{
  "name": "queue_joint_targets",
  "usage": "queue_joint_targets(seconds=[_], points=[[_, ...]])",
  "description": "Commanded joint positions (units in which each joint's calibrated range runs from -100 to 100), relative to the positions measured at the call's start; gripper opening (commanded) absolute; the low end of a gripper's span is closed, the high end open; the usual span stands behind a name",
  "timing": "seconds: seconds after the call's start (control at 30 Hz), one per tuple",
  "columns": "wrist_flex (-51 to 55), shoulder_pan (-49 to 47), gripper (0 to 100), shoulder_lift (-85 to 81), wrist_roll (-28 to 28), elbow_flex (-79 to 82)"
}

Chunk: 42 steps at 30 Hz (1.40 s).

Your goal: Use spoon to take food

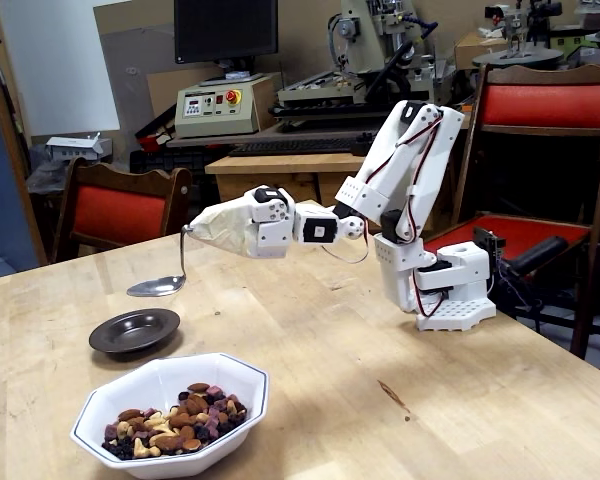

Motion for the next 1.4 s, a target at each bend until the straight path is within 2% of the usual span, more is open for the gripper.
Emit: queue_joint_targets(seconds=[0.0, 0.43, 0.9, 1.37], points=[[-2.08, -2.26, 4, -0.37, 0.10, -1.30], [-2.08, -13.74, 4, 6.05, 0.10, -2.09], [-1.37, -13.96, 4, 9.13, 0.10, -1.47], [17.76, -13.96, 4, 8.45, 0.10, -2.27]])
